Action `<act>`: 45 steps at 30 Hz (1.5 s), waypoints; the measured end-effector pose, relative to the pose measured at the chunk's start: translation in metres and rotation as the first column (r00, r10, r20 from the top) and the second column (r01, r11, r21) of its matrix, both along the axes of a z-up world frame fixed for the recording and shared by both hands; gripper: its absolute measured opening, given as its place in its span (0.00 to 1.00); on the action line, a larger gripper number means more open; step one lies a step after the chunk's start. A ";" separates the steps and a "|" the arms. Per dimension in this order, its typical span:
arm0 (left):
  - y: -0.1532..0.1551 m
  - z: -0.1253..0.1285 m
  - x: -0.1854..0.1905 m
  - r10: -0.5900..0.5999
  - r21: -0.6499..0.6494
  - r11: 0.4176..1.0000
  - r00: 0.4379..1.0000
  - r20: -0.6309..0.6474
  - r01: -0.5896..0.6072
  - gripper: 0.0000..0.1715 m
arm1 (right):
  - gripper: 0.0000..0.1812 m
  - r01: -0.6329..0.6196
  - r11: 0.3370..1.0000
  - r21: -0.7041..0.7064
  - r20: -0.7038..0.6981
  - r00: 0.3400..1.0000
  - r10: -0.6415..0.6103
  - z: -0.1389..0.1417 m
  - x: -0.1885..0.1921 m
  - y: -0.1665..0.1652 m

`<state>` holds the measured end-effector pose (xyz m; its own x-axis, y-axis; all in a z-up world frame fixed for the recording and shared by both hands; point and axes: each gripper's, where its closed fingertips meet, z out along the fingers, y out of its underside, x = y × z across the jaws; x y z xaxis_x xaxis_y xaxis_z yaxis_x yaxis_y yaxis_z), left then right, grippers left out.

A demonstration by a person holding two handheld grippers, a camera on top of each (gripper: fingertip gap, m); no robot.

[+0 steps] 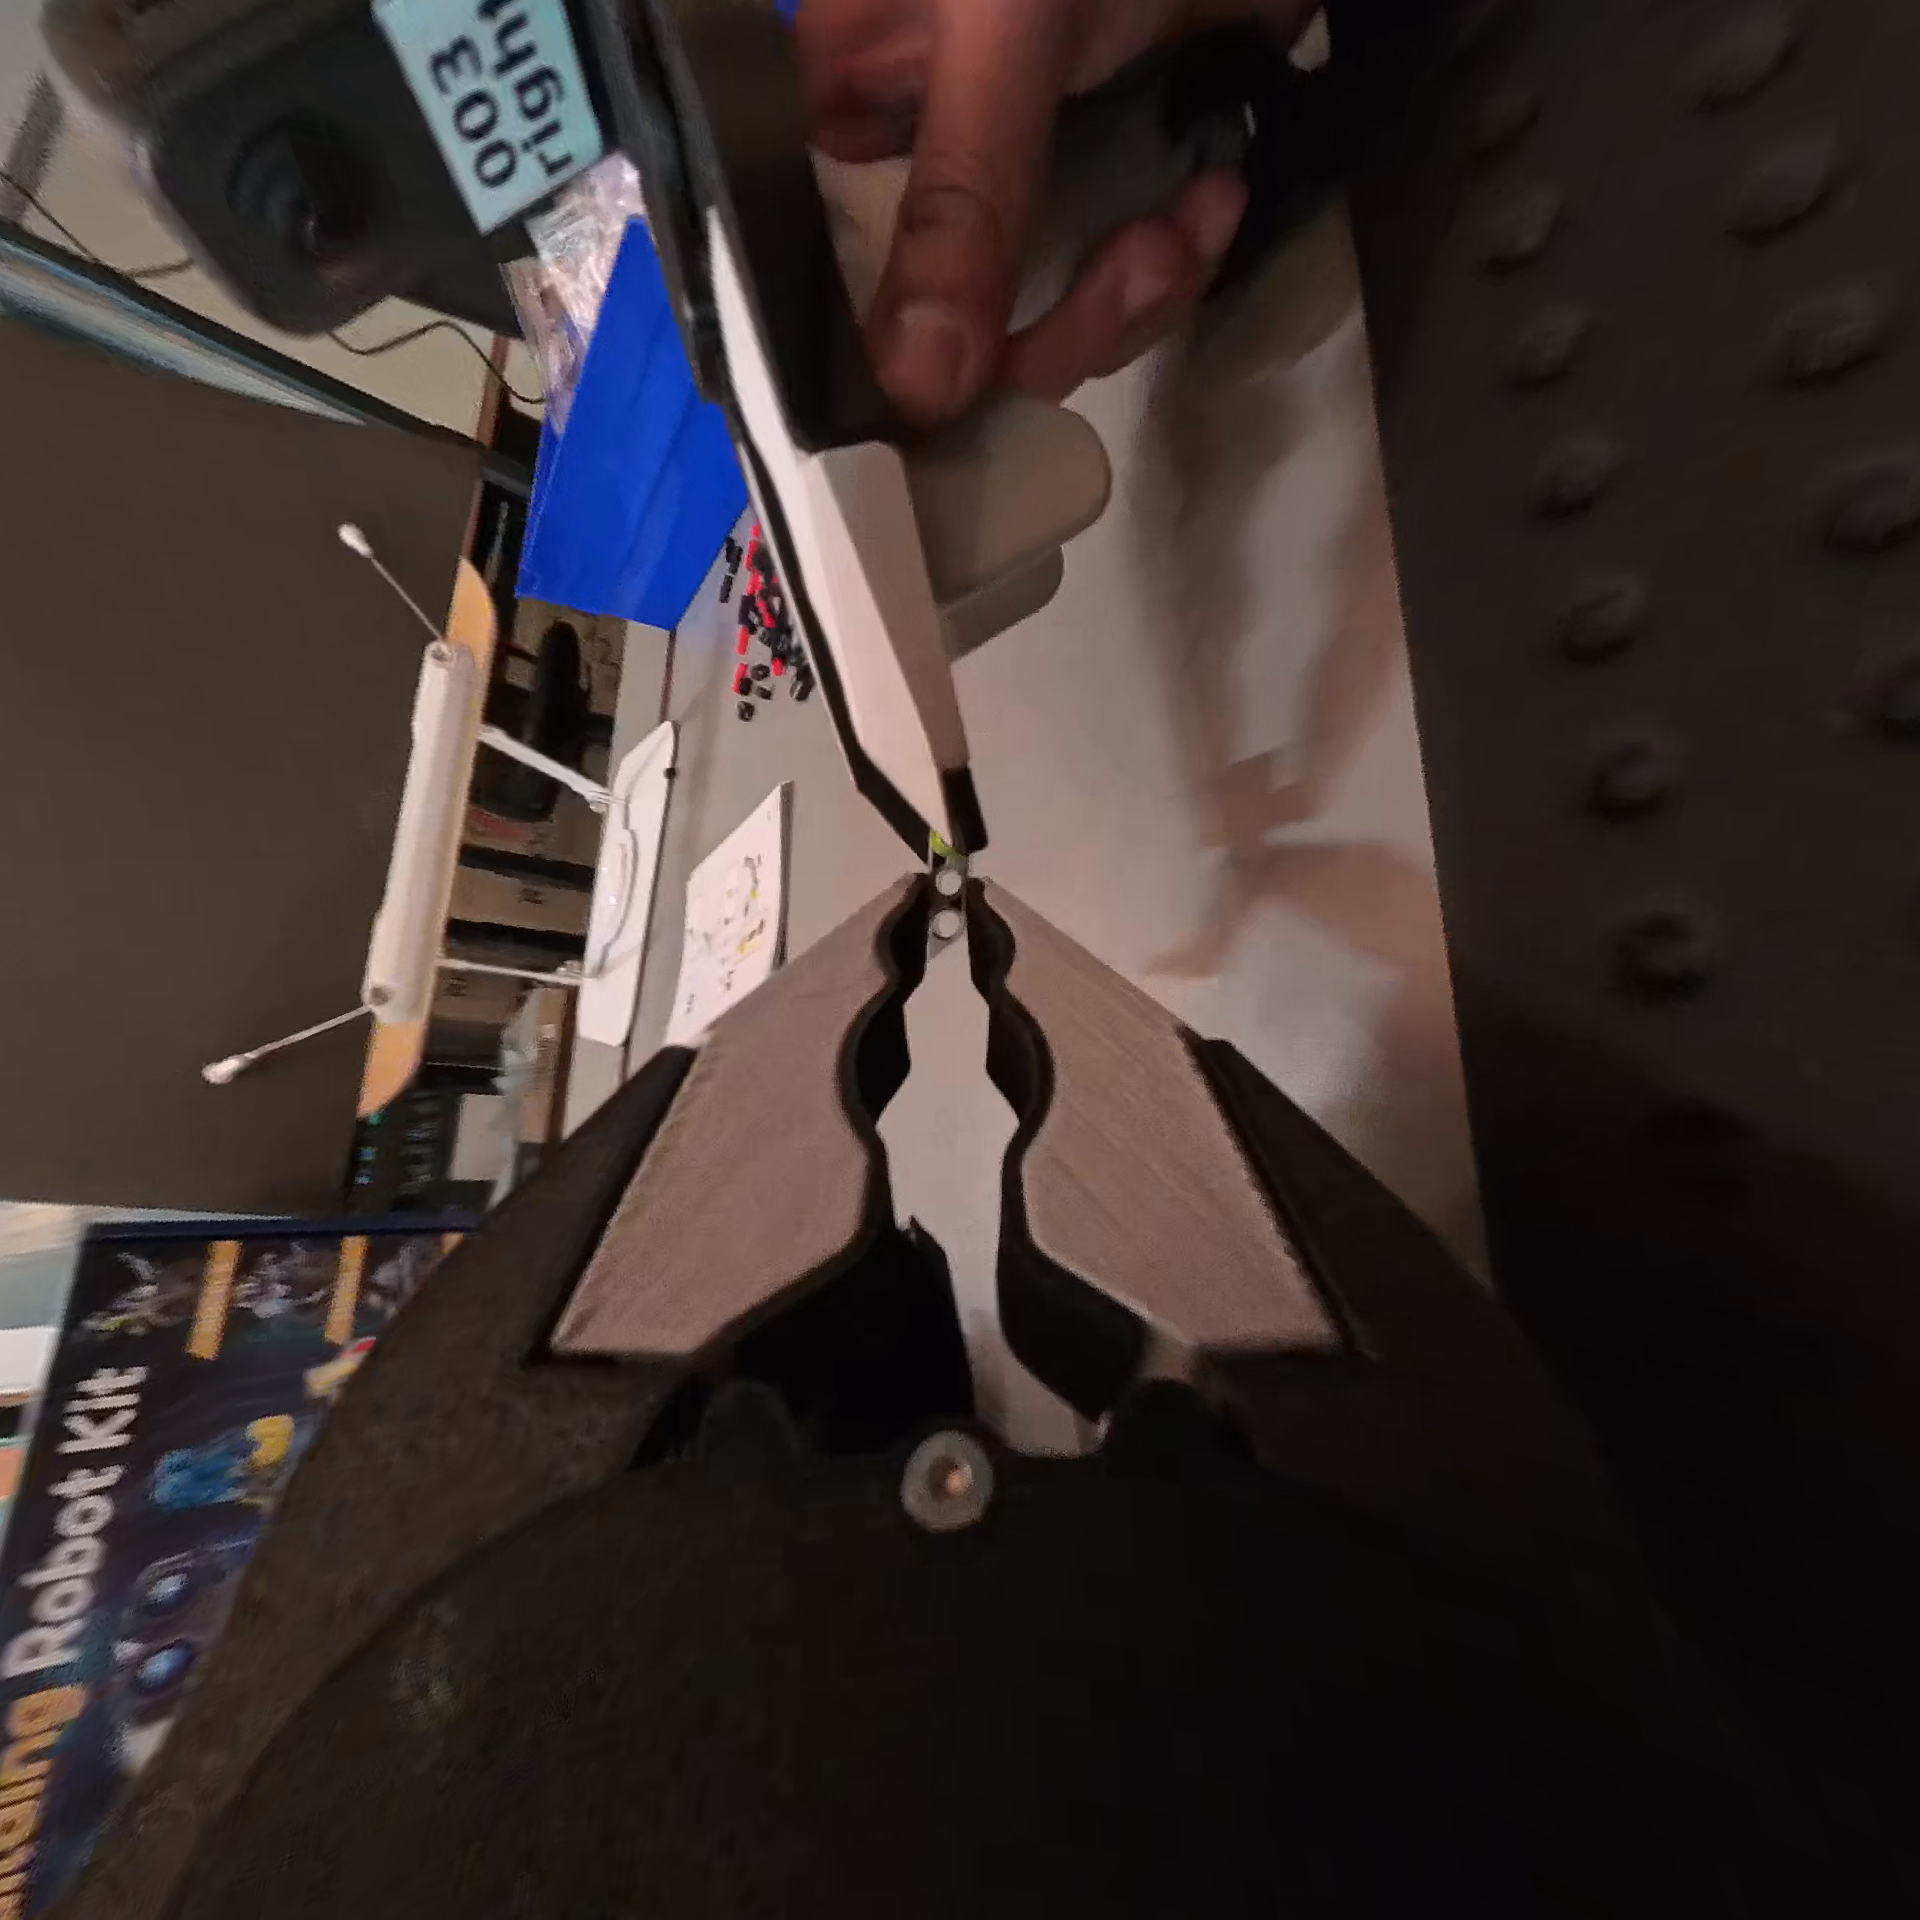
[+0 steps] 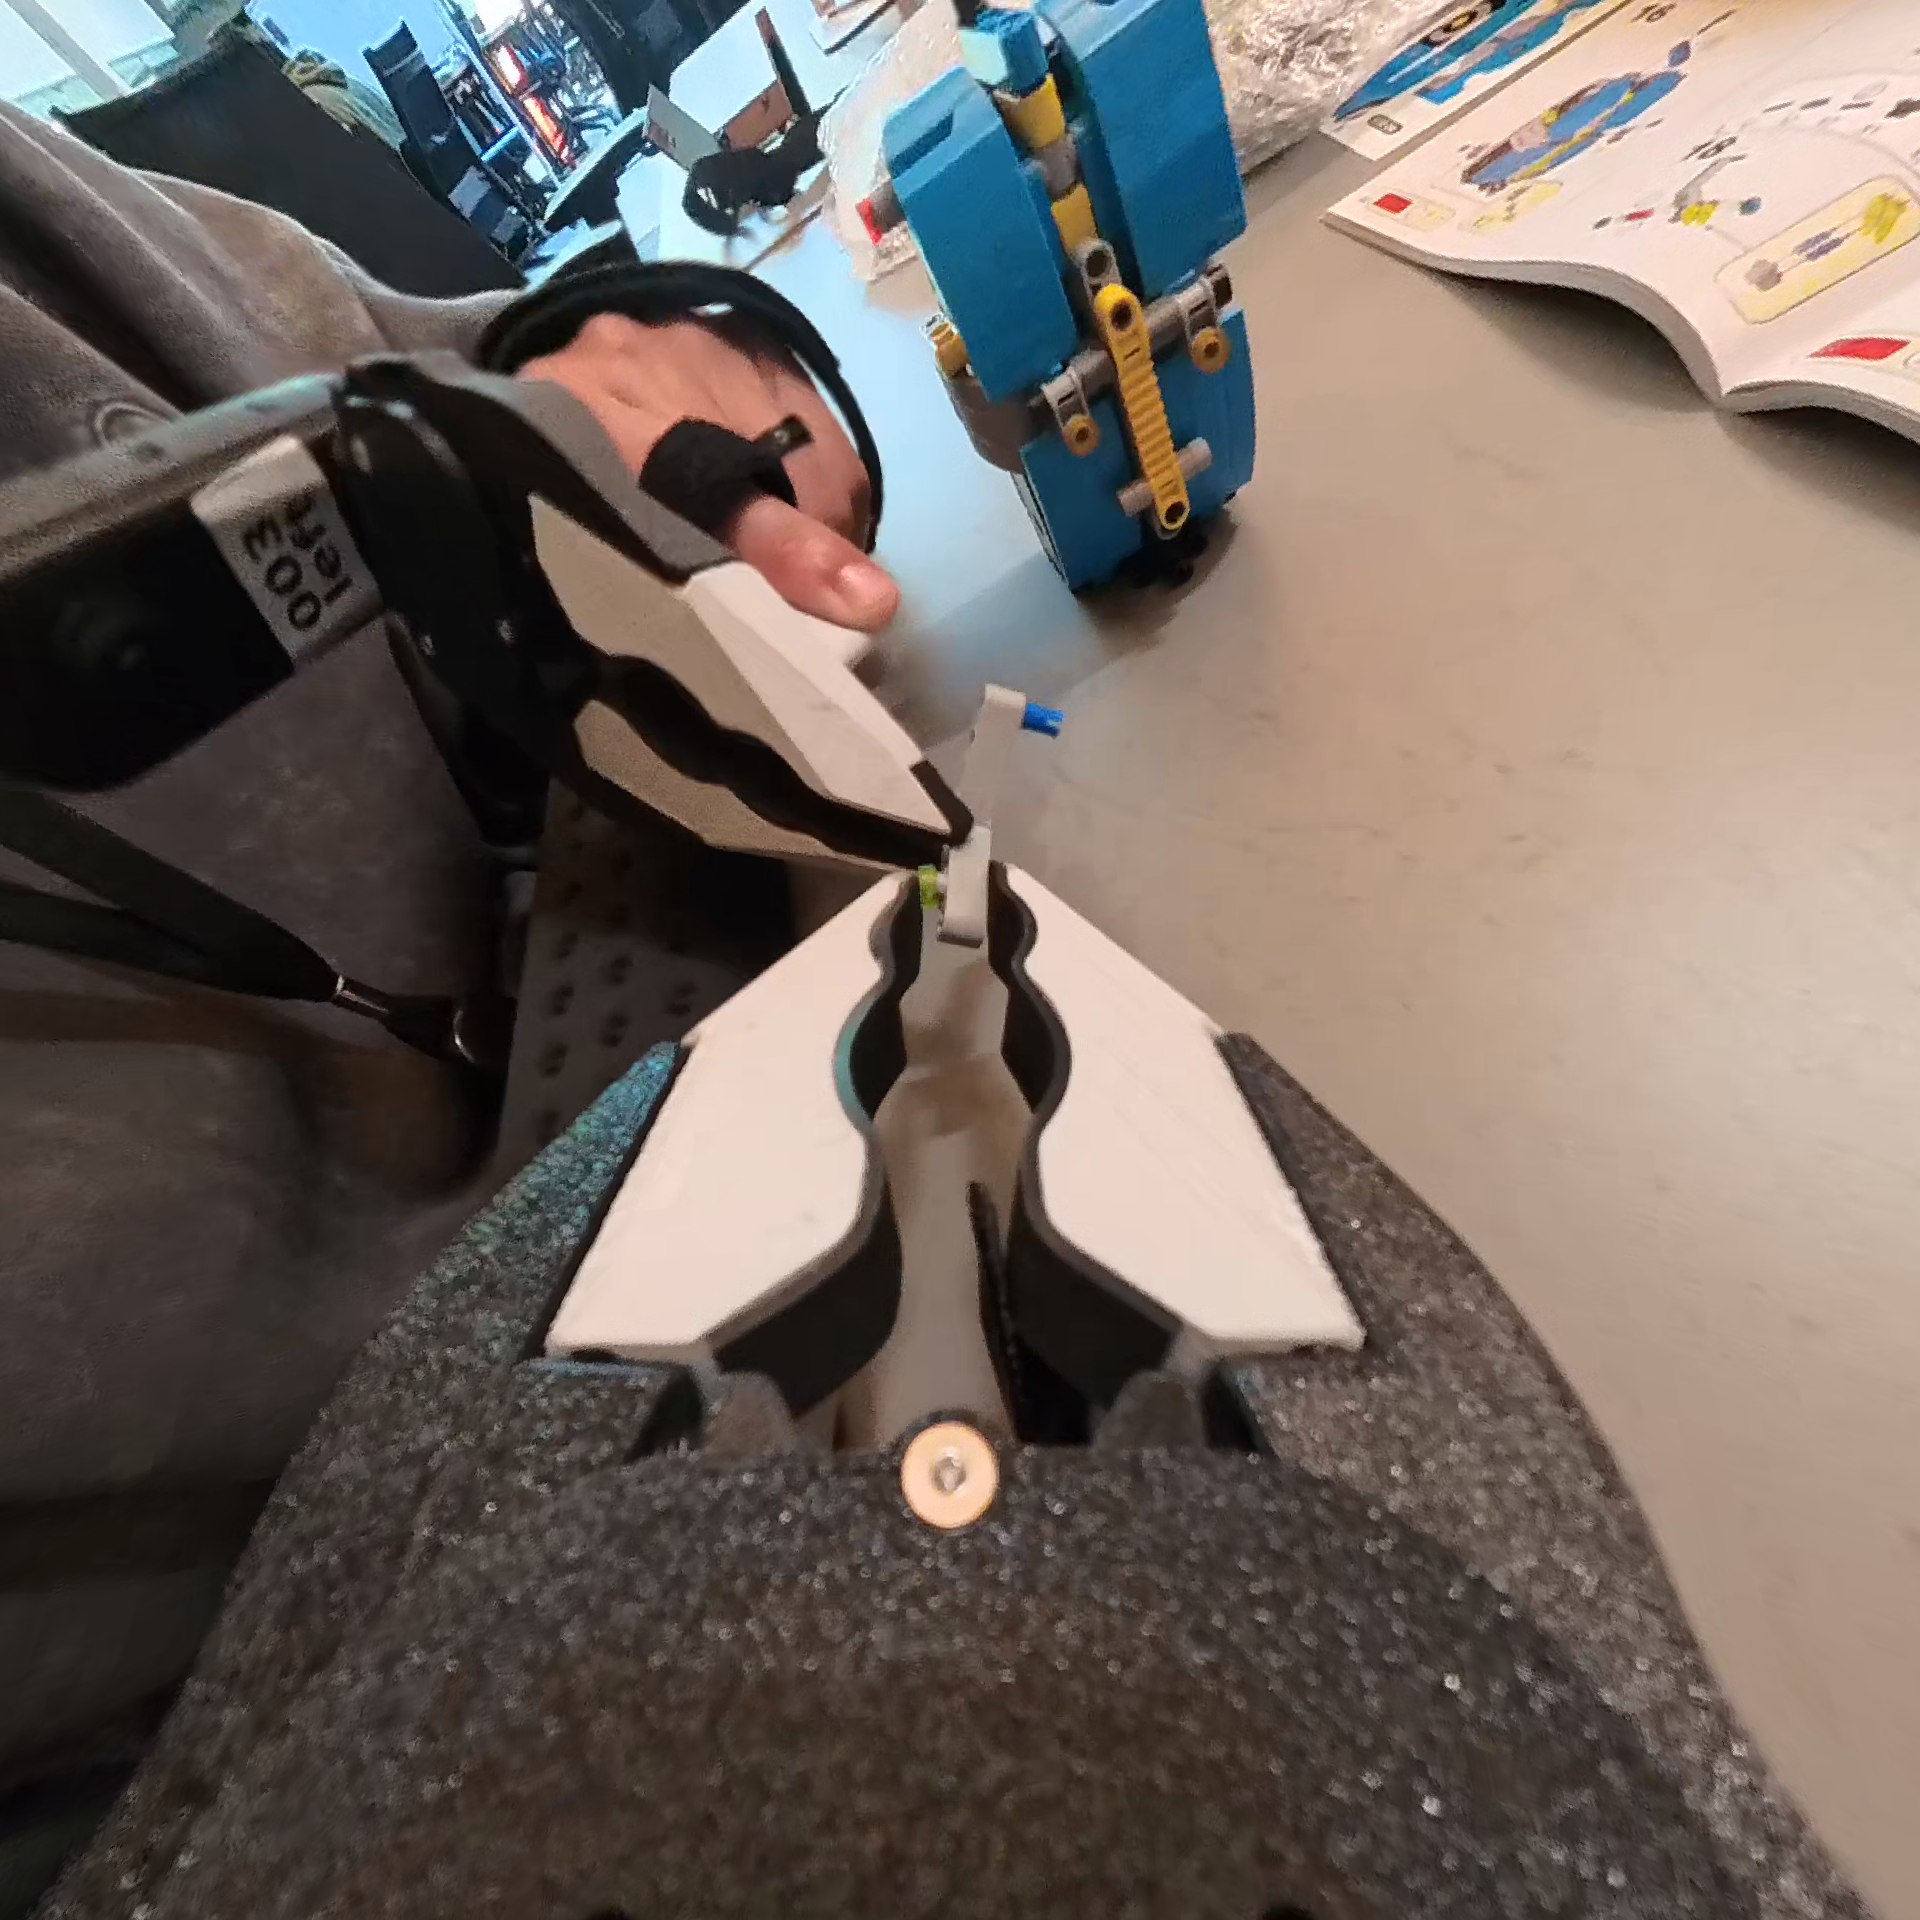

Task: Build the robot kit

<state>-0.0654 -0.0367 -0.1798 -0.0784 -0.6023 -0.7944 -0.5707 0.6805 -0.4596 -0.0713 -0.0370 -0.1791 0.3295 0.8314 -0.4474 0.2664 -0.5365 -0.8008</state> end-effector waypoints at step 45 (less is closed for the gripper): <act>-0.025 0.062 -0.012 -0.119 -0.714 0.566 0.897 0.425 0.413 0.04 | 0.14 0.011 0.900 0.436 -0.048 0.999 0.011 0.051 -0.013 -0.013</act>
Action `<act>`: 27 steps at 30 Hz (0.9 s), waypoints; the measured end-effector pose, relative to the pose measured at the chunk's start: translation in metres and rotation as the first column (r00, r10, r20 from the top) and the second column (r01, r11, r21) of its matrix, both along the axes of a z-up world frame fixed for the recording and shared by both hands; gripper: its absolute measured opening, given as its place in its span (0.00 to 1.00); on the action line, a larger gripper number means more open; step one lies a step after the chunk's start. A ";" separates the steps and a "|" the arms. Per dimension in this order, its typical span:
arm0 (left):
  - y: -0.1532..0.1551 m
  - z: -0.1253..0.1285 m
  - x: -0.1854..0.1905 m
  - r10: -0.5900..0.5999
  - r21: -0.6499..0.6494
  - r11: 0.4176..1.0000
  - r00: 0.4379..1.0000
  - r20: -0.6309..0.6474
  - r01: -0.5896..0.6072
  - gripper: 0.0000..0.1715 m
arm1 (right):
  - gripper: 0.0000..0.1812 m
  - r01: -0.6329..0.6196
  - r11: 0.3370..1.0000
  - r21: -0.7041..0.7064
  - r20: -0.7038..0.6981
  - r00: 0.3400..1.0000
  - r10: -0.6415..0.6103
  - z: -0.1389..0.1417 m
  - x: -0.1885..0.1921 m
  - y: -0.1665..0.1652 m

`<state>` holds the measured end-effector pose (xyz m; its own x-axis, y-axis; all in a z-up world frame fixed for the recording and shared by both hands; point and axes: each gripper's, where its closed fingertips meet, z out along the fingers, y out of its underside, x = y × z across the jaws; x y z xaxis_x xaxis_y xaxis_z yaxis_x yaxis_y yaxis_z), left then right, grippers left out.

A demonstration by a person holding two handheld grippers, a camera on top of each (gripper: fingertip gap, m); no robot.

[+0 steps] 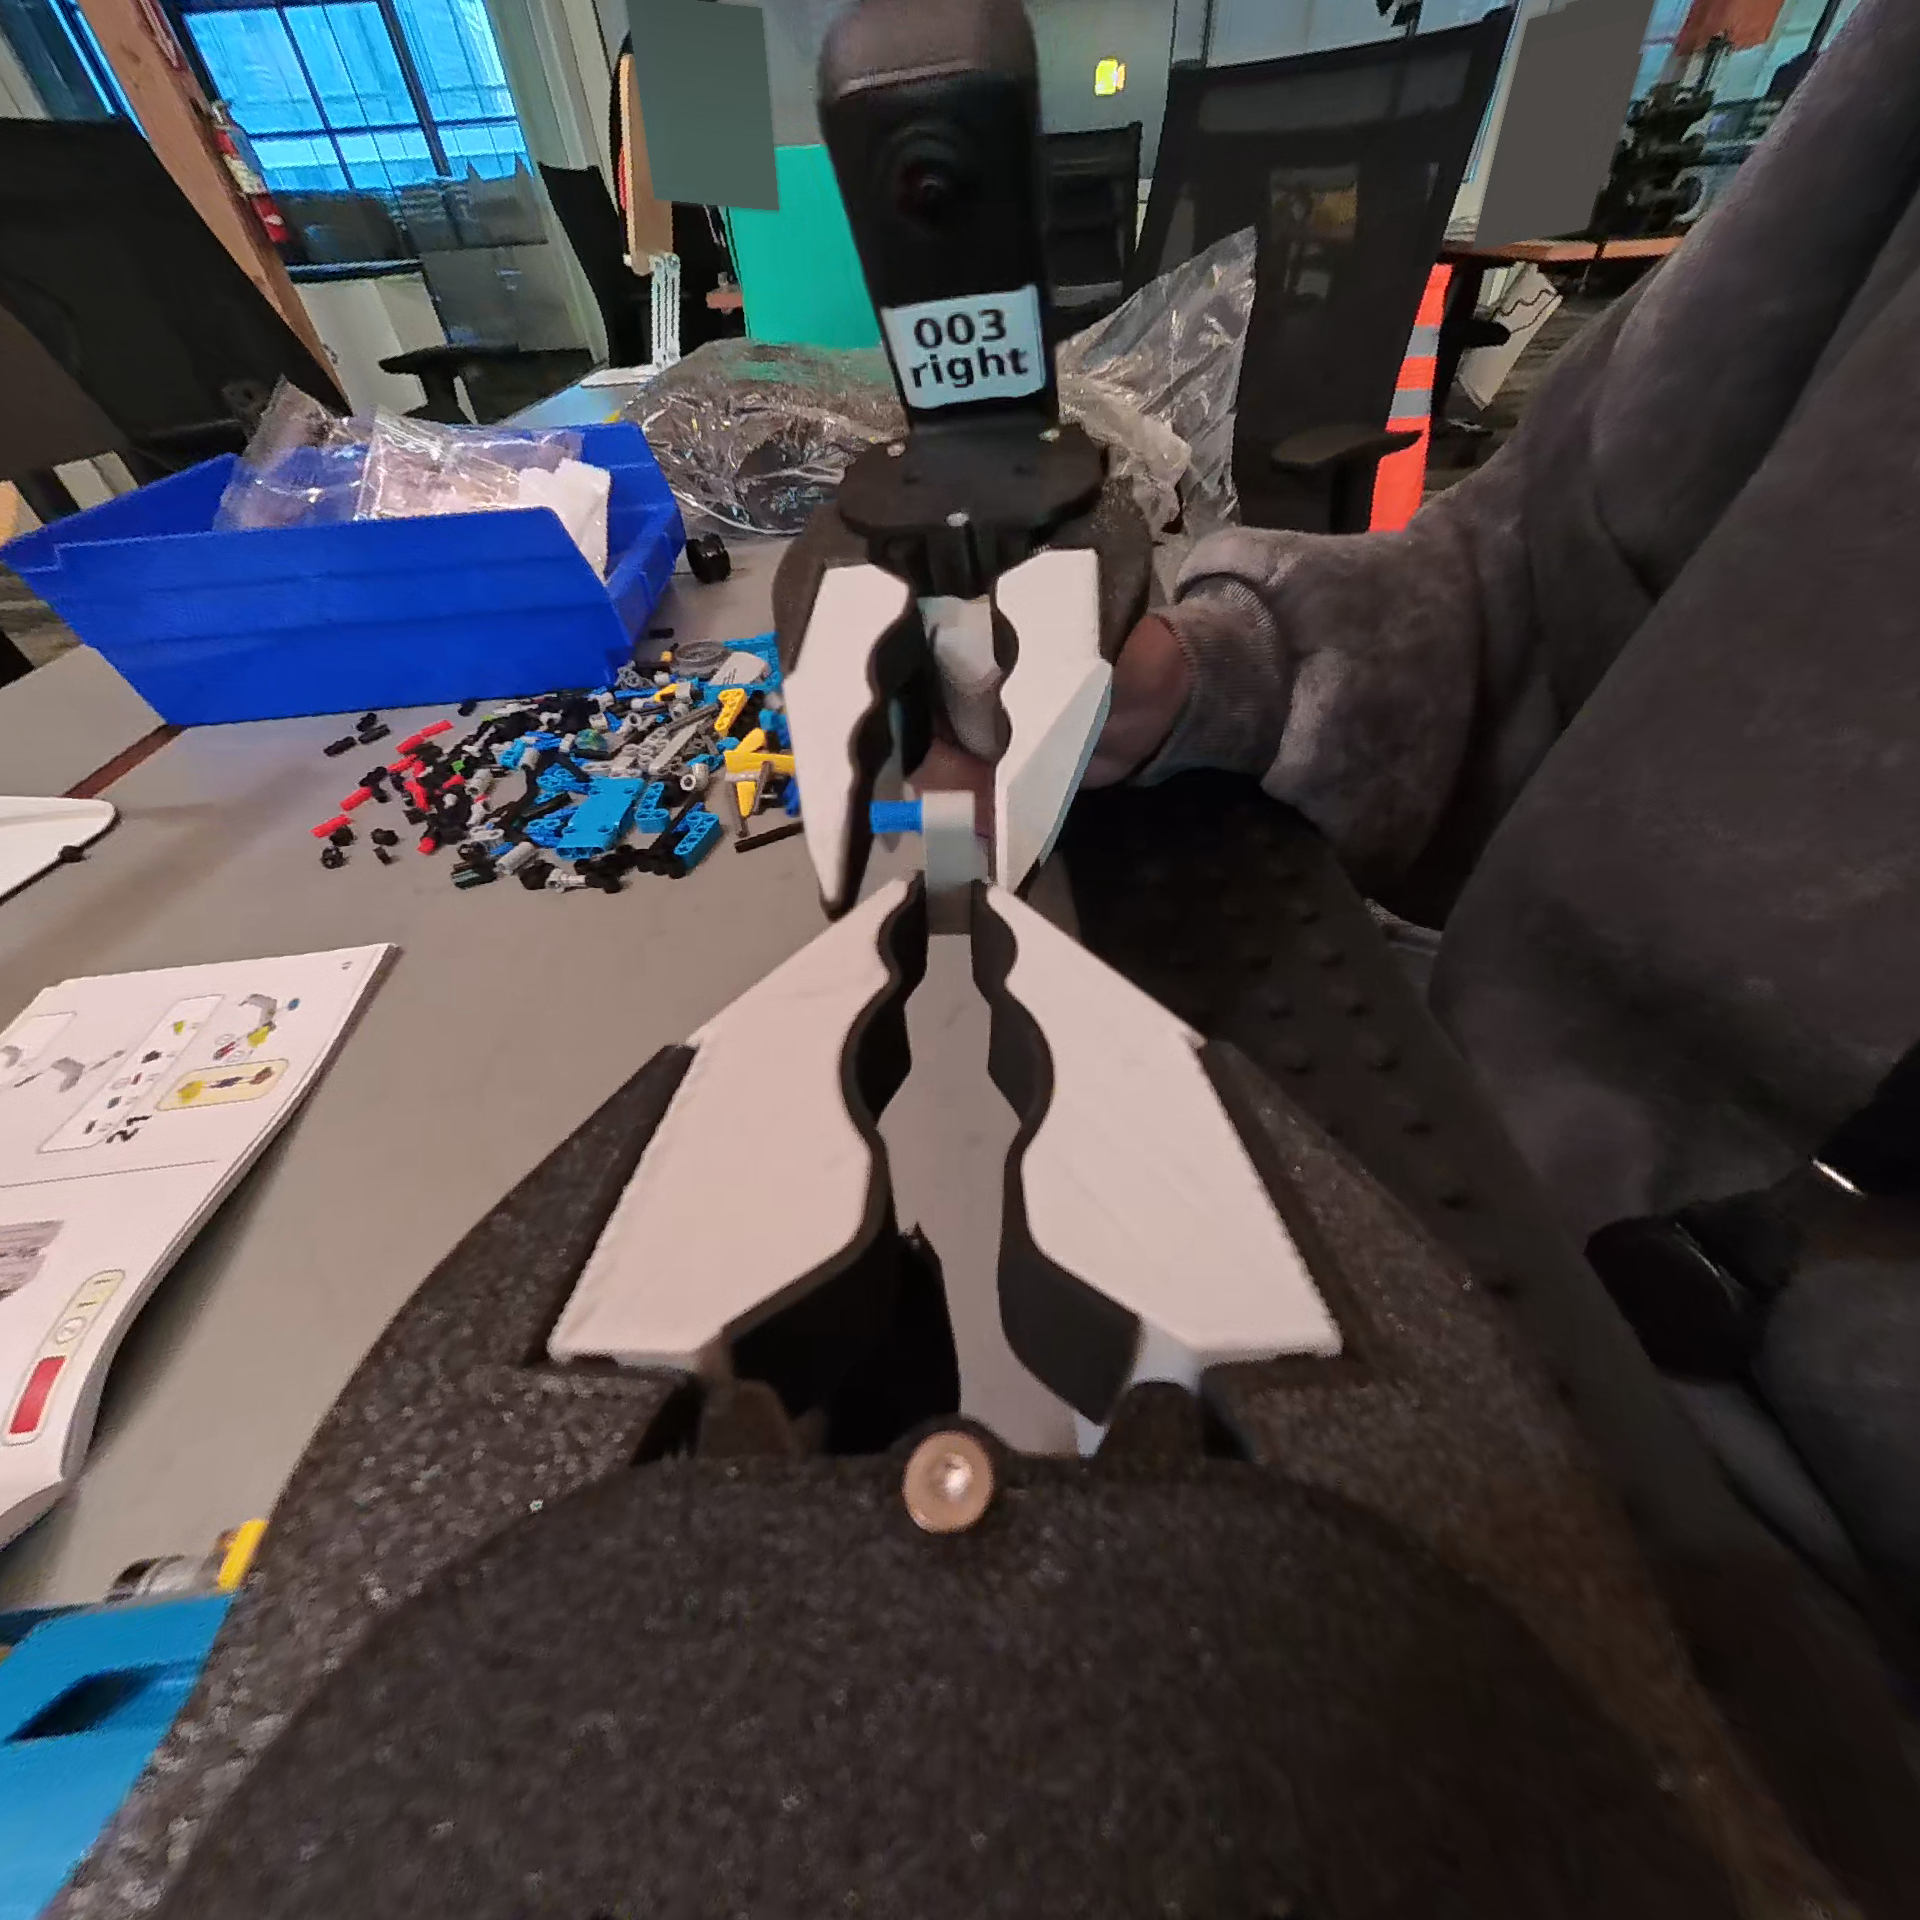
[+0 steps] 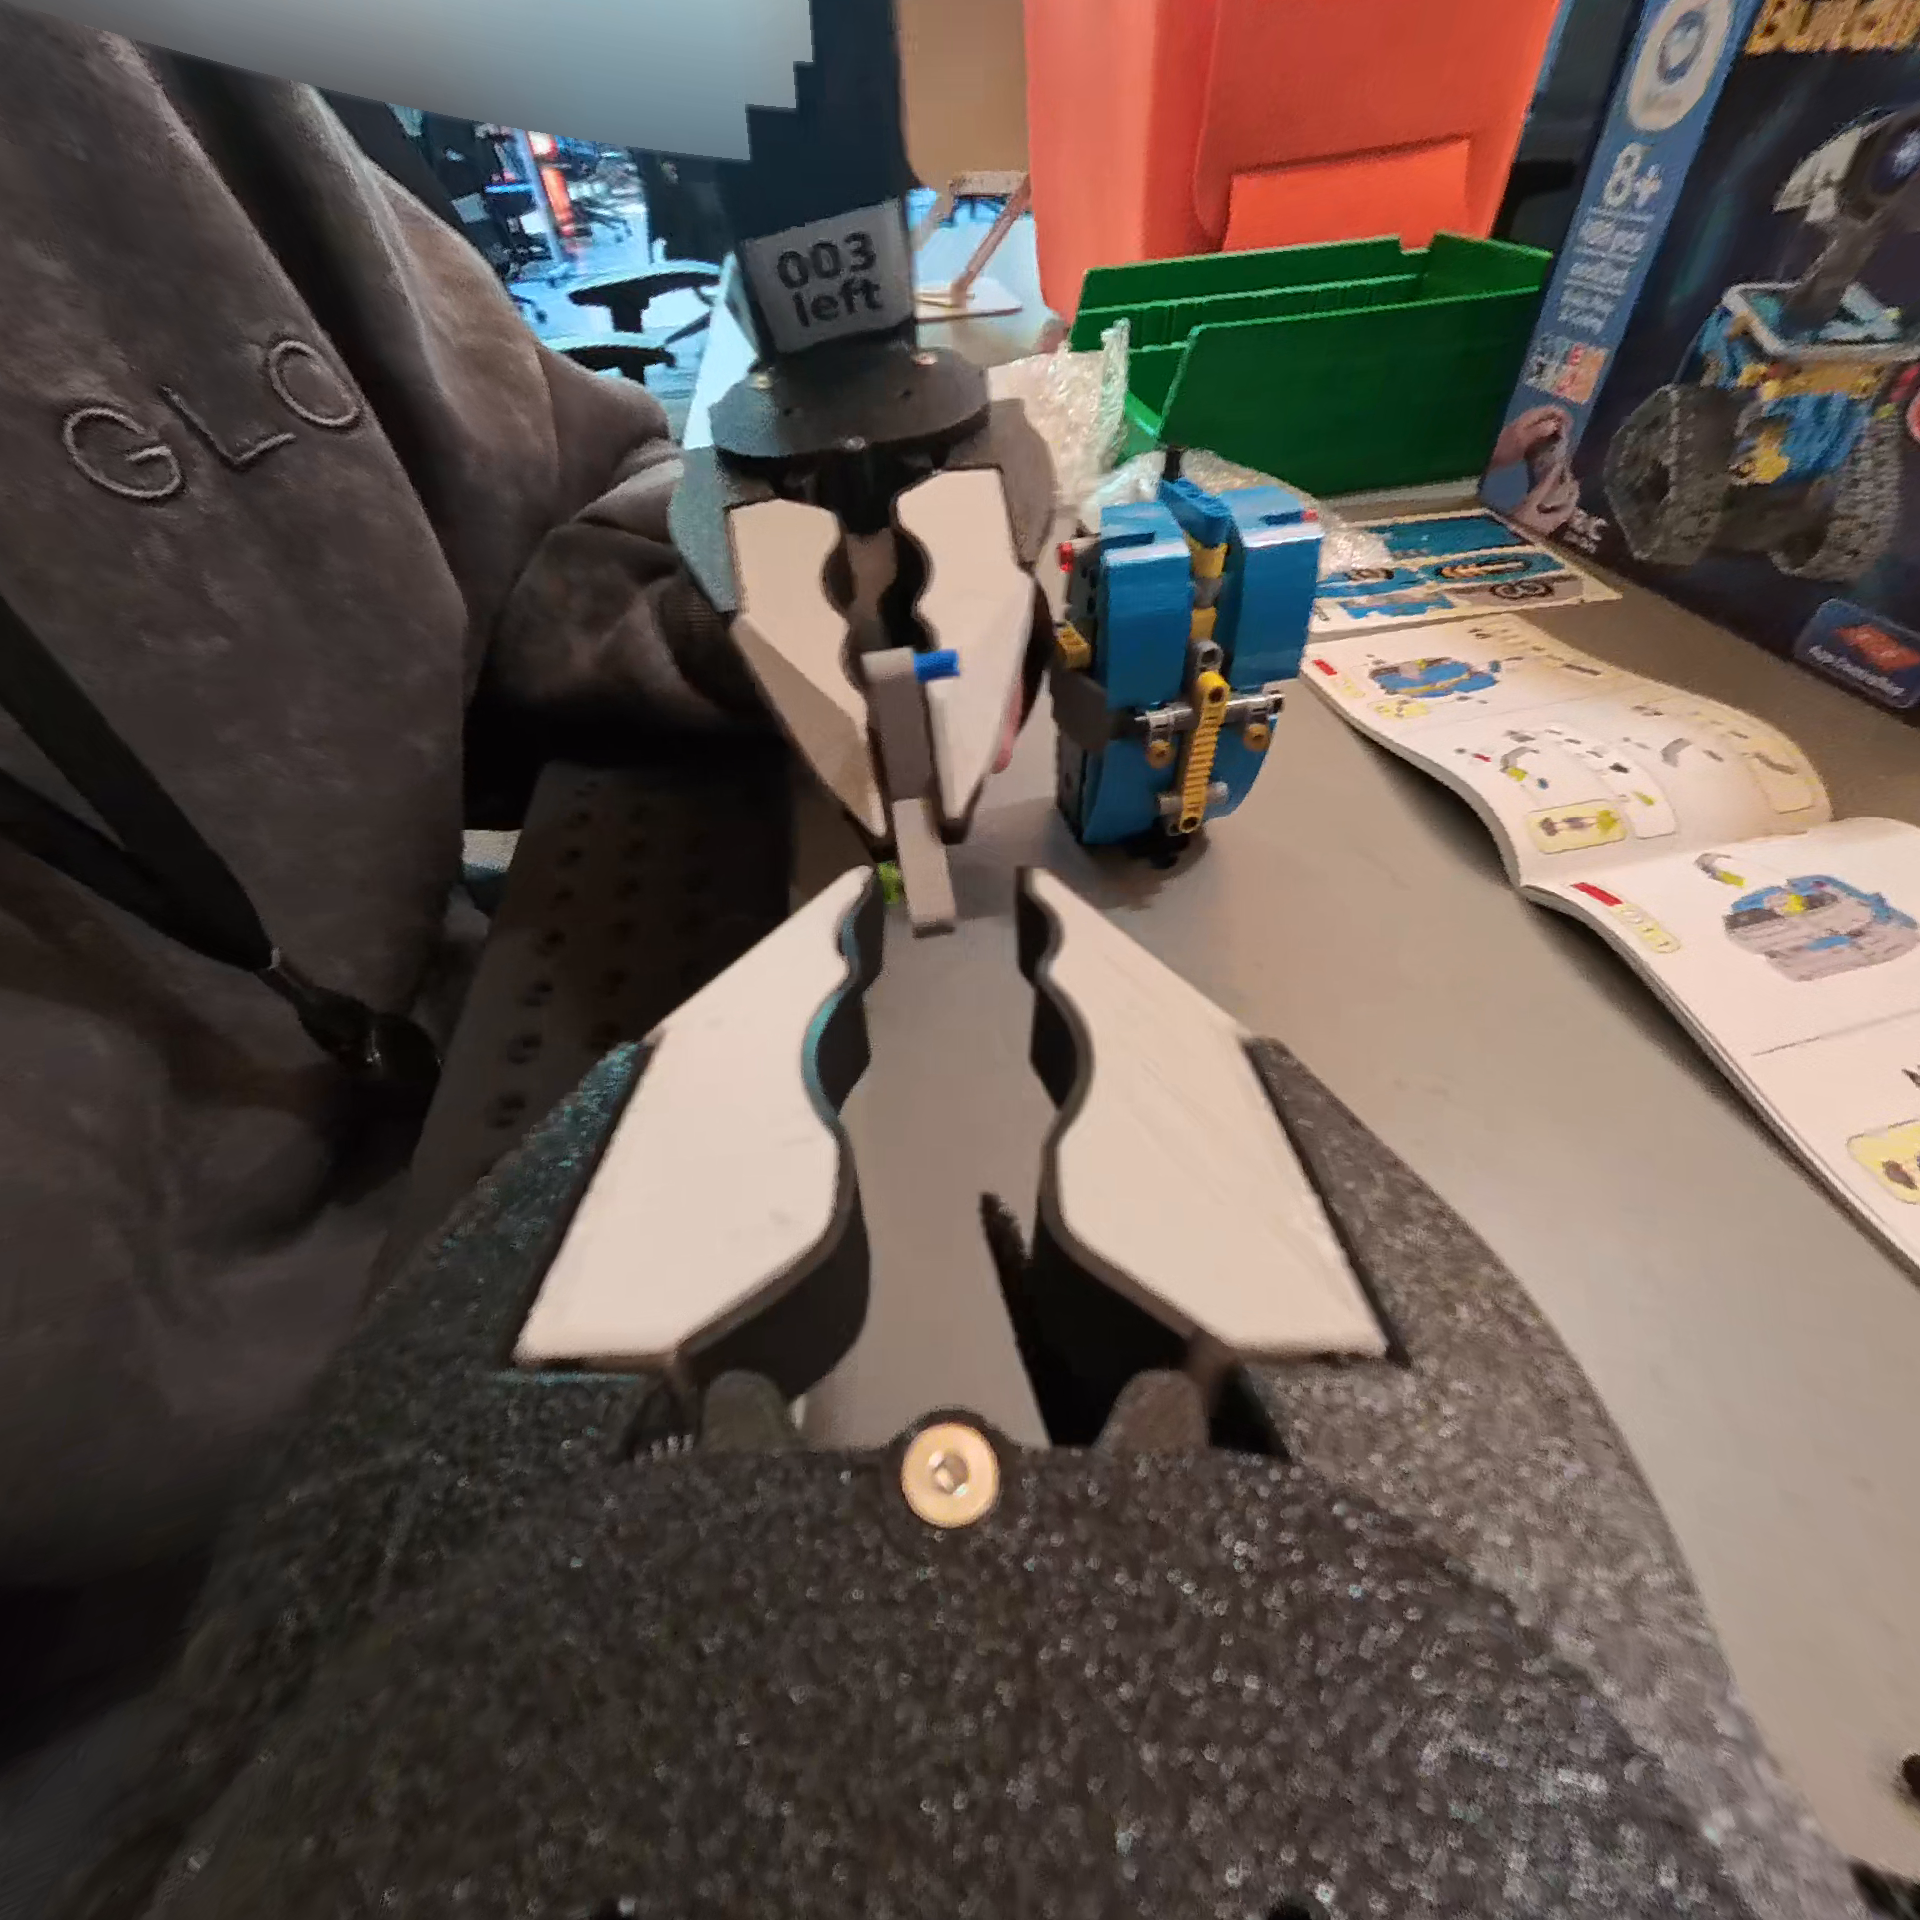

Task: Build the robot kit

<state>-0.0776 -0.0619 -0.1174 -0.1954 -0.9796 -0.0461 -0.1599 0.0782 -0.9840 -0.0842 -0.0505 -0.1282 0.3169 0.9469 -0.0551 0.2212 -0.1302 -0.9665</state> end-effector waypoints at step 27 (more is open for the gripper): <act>0.002 -0.021 0.001 0.042 0.175 0.984 0.996 -0.079 -0.028 0.04 | 0.06 -0.021 0.995 -0.099 0.129 0.991 0.034 -0.022 -0.001 -0.004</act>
